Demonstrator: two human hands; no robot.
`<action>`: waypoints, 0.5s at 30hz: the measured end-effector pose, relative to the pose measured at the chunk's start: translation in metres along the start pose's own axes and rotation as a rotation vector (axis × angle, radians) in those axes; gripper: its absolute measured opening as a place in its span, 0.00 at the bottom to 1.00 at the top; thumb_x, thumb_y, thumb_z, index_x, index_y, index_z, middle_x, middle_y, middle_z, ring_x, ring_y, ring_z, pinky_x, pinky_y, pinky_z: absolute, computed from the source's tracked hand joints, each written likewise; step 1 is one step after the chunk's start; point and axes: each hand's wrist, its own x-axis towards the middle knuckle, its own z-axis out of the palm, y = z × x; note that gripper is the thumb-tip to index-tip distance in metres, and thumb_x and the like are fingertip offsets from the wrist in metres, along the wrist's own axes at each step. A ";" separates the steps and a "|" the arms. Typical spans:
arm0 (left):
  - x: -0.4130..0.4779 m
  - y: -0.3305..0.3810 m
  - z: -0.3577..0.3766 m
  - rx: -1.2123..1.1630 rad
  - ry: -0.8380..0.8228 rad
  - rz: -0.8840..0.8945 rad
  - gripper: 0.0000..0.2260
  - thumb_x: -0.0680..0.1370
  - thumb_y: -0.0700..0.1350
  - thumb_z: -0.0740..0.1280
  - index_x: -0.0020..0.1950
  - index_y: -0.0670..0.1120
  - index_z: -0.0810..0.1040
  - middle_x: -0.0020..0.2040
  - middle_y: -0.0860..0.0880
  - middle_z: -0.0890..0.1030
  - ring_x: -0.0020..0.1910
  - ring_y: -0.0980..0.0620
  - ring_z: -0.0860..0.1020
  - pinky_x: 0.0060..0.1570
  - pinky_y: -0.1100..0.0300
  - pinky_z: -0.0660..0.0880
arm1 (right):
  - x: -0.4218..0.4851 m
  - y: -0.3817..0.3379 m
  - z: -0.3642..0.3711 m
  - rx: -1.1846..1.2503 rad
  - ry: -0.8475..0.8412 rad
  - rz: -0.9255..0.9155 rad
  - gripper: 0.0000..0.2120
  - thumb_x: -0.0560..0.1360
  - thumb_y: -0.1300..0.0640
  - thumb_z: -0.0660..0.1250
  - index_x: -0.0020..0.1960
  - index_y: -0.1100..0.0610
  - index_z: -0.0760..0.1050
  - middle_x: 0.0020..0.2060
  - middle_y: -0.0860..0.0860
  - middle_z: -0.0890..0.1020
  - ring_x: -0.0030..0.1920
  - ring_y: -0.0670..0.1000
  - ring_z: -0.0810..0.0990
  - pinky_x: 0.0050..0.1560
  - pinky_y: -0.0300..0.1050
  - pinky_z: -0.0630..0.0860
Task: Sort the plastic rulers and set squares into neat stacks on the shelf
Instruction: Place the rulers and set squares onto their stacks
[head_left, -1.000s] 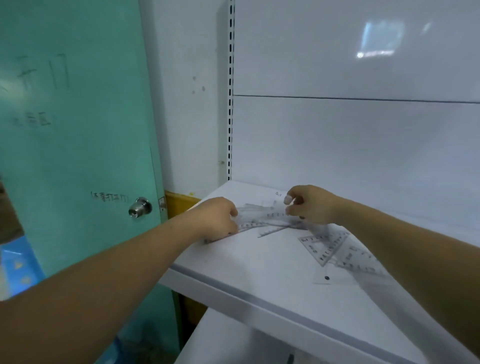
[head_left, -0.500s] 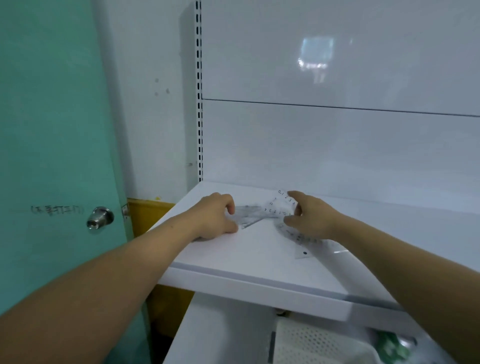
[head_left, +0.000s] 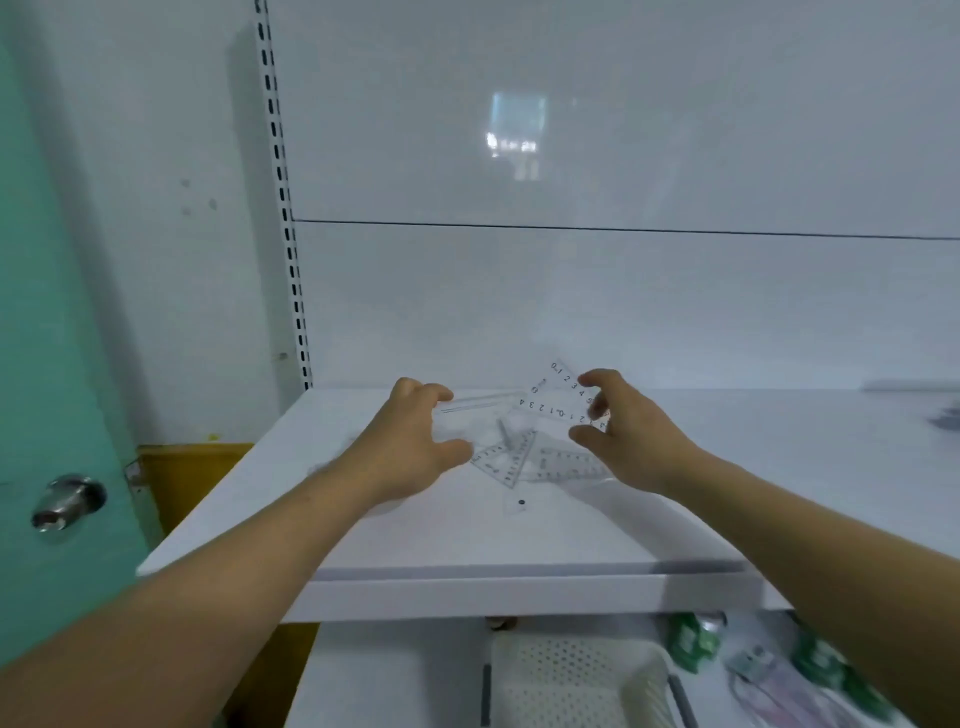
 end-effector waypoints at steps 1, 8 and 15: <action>0.001 0.008 0.007 -0.005 -0.018 0.012 0.28 0.73 0.53 0.70 0.70 0.49 0.65 0.63 0.53 0.63 0.57 0.54 0.69 0.56 0.62 0.65 | -0.007 0.007 -0.006 -0.011 0.037 0.026 0.25 0.77 0.51 0.65 0.71 0.49 0.60 0.51 0.48 0.73 0.40 0.43 0.71 0.48 0.40 0.66; -0.001 0.093 0.064 0.073 -0.161 0.161 0.32 0.76 0.57 0.63 0.75 0.46 0.58 0.68 0.51 0.59 0.61 0.51 0.69 0.62 0.60 0.65 | -0.079 0.060 -0.071 -0.112 0.135 0.208 0.27 0.78 0.49 0.63 0.74 0.48 0.60 0.51 0.47 0.73 0.43 0.46 0.71 0.48 0.40 0.65; -0.013 0.223 0.142 0.045 -0.223 0.415 0.29 0.76 0.56 0.63 0.74 0.50 0.59 0.67 0.52 0.62 0.62 0.52 0.67 0.63 0.58 0.66 | -0.180 0.138 -0.175 -0.173 0.252 0.371 0.27 0.78 0.48 0.63 0.74 0.49 0.61 0.52 0.45 0.73 0.42 0.45 0.73 0.48 0.41 0.68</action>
